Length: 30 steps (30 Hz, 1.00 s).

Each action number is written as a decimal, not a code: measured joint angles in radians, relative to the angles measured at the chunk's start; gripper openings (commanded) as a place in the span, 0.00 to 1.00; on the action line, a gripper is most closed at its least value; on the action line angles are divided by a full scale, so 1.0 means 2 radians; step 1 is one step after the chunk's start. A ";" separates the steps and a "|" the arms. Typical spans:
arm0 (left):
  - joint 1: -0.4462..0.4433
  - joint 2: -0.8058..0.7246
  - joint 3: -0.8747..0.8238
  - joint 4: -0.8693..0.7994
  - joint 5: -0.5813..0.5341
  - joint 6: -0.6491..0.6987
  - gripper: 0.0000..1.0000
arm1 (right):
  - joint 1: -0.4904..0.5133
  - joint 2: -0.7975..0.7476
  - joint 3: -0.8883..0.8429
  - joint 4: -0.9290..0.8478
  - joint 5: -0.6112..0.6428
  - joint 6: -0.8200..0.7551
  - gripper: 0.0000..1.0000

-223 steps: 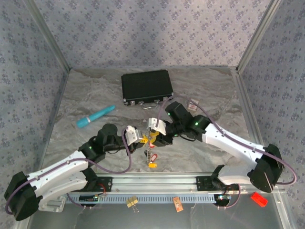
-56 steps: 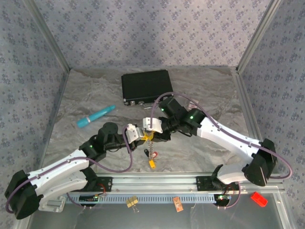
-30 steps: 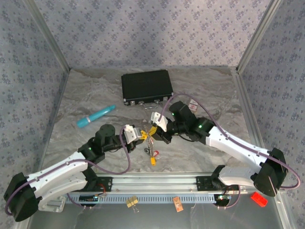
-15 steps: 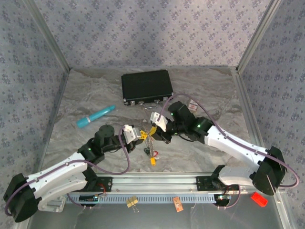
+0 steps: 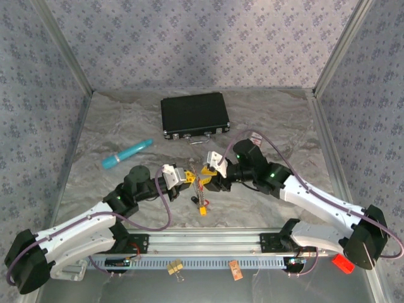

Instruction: Put the keys on the keyring

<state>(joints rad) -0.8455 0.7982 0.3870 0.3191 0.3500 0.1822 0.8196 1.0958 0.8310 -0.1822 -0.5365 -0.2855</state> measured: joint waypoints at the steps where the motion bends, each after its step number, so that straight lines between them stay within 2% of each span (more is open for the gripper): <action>1: 0.000 0.000 0.000 0.000 0.000 0.000 0.00 | 0.000 0.002 0.000 0.003 -0.002 -0.001 0.38; 17: 0.000 0.001 -0.002 0.011 0.009 -0.009 0.00 | 0.000 0.032 0.001 0.032 -0.013 -0.011 0.20; 23: 0.001 0.001 -0.002 0.011 0.010 -0.010 0.00 | -0.002 0.033 0.001 0.031 -0.018 -0.019 0.00; 28: 0.001 0.000 -0.002 0.007 0.008 -0.008 0.19 | -0.002 0.036 0.011 0.011 -0.018 -0.032 0.00; 30: 0.000 0.000 -0.002 0.003 0.004 -0.008 0.22 | 0.000 0.039 0.023 -0.013 -0.012 -0.045 0.00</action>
<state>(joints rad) -0.8448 0.7986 0.3832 0.3256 0.3588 0.1654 0.8192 1.1748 0.8776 -0.2073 -0.5598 -0.3752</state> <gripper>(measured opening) 0.195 0.052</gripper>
